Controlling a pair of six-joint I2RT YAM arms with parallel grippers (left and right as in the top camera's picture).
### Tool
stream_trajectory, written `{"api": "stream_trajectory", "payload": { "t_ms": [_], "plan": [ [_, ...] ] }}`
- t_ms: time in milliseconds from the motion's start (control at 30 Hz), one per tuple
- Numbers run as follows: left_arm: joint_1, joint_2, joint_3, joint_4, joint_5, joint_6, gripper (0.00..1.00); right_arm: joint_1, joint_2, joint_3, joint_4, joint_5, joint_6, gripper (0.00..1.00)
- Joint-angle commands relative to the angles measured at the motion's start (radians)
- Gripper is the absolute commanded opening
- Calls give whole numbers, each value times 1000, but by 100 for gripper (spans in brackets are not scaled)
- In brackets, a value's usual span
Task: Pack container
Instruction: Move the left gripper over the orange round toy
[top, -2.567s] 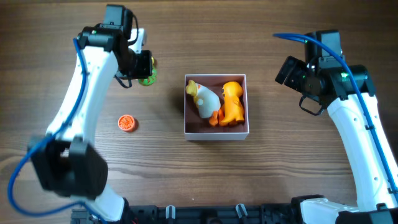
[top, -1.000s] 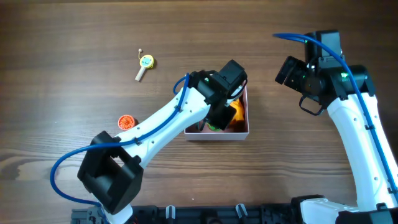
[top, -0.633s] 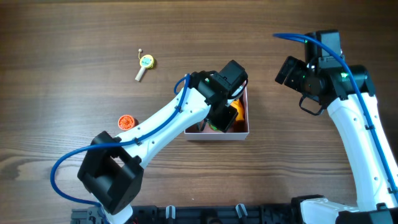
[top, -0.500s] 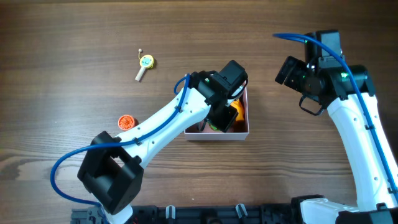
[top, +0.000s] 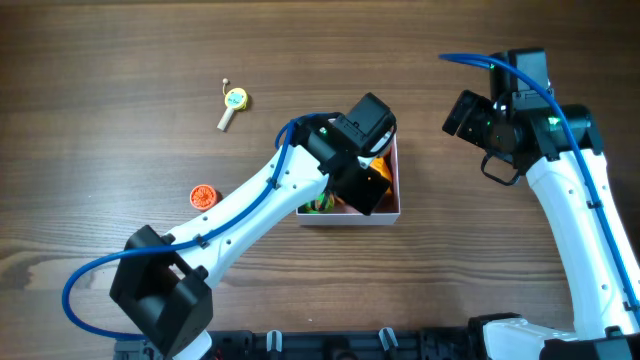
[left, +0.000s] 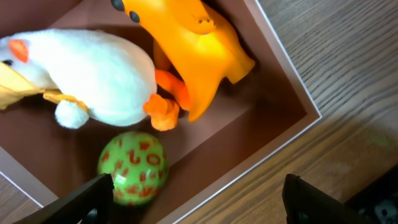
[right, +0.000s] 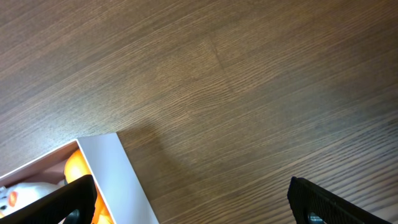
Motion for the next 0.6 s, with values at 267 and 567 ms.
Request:
{"api": "stream_trajectory", "payload": {
  "t_ms": [267, 567],
  "plan": [
    [245, -377, 22, -214, -180, -229, 100, -1, 4, 2, 3, 18, -8, 100],
    [747, -483, -18, -375, -175, -365, 100, -1, 4, 2, 3, 18, -8, 100]
  ]
}}
